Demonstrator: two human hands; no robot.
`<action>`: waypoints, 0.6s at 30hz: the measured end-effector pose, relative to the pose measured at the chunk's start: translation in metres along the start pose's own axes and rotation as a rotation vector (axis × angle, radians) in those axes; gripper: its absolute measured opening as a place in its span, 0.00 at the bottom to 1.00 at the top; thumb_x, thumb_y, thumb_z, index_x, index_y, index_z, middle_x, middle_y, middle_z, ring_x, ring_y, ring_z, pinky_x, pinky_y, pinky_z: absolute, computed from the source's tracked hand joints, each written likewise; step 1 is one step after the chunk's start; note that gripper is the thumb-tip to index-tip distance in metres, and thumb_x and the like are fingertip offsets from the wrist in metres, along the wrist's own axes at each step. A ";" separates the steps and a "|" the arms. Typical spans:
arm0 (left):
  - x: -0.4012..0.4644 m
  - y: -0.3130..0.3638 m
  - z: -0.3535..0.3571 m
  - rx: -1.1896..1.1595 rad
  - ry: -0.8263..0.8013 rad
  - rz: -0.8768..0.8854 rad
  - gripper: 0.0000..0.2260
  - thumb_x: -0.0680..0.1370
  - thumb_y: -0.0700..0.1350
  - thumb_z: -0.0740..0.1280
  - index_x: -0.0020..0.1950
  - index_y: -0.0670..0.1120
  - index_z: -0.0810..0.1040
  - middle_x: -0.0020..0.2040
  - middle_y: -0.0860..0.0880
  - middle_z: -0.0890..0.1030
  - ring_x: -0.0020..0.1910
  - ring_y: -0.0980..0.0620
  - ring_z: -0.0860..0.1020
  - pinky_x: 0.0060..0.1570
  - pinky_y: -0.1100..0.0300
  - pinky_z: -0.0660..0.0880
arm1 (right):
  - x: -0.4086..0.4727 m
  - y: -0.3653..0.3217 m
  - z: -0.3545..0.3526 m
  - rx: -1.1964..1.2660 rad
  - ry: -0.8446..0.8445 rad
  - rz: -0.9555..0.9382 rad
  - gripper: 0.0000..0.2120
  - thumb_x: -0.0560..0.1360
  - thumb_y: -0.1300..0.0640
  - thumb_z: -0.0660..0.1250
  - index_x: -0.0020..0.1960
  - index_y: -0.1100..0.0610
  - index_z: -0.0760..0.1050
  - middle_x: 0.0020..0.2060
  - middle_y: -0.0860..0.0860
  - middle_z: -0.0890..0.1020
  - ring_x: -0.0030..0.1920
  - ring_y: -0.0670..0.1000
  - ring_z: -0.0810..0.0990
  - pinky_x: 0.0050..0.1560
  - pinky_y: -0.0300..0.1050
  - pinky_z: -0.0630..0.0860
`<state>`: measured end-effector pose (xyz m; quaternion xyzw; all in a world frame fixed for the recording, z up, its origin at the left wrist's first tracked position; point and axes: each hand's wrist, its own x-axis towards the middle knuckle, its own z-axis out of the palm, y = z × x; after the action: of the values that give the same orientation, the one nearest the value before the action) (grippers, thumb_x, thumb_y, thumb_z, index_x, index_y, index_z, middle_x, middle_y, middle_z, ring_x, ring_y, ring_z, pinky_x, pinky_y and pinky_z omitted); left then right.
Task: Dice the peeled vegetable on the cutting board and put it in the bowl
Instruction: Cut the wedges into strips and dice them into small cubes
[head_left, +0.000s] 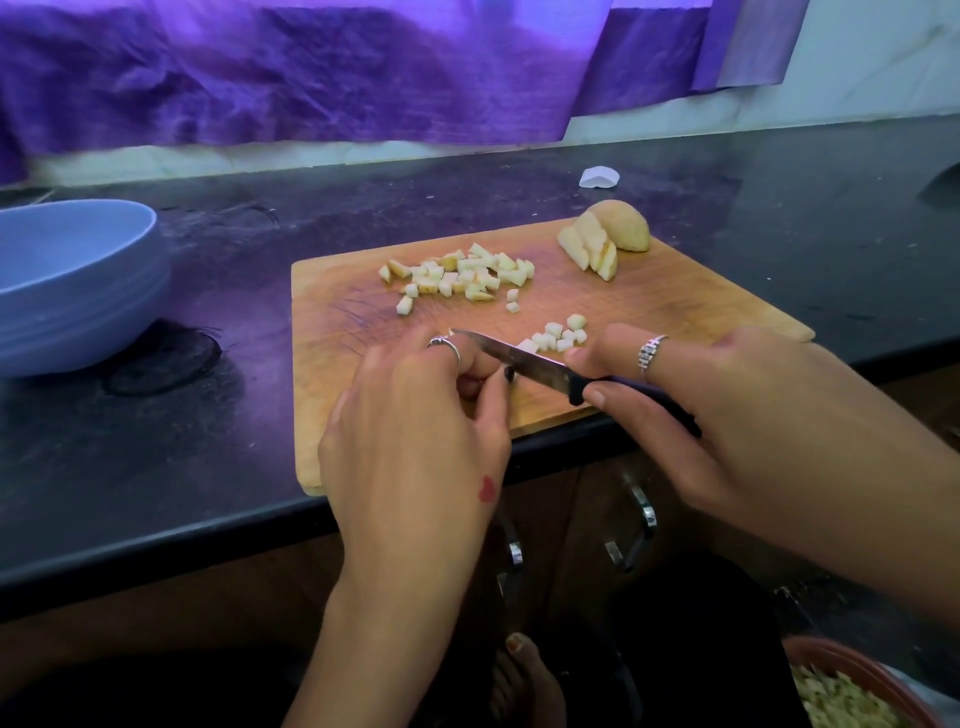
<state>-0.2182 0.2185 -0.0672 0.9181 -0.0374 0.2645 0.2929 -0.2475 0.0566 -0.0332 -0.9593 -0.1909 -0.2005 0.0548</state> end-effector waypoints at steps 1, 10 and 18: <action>0.000 0.000 0.000 -0.001 0.003 0.003 0.05 0.75 0.52 0.68 0.40 0.56 0.79 0.34 0.58 0.70 0.40 0.54 0.70 0.31 0.66 0.57 | 0.002 -0.001 0.001 -0.012 -0.003 -0.009 0.10 0.75 0.48 0.57 0.49 0.47 0.76 0.21 0.44 0.65 0.19 0.47 0.63 0.18 0.37 0.59; -0.002 0.001 0.002 0.018 0.027 0.004 0.06 0.76 0.52 0.66 0.39 0.55 0.76 0.34 0.57 0.70 0.39 0.53 0.70 0.29 0.64 0.56 | 0.004 -0.006 0.007 -0.093 -0.006 -0.047 0.08 0.75 0.50 0.59 0.44 0.49 0.76 0.22 0.44 0.57 0.18 0.49 0.57 0.24 0.32 0.45; 0.000 -0.001 0.004 0.014 0.016 -0.008 0.06 0.76 0.51 0.67 0.38 0.55 0.75 0.34 0.57 0.73 0.40 0.52 0.74 0.31 0.59 0.61 | 0.002 -0.006 0.002 -0.134 -0.066 -0.034 0.13 0.81 0.44 0.49 0.61 0.45 0.65 0.31 0.44 0.60 0.36 0.50 0.66 0.31 0.46 0.59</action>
<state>-0.2166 0.2168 -0.0703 0.9180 -0.0297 0.2711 0.2879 -0.2472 0.0630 -0.0341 -0.9635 -0.1950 -0.1822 -0.0193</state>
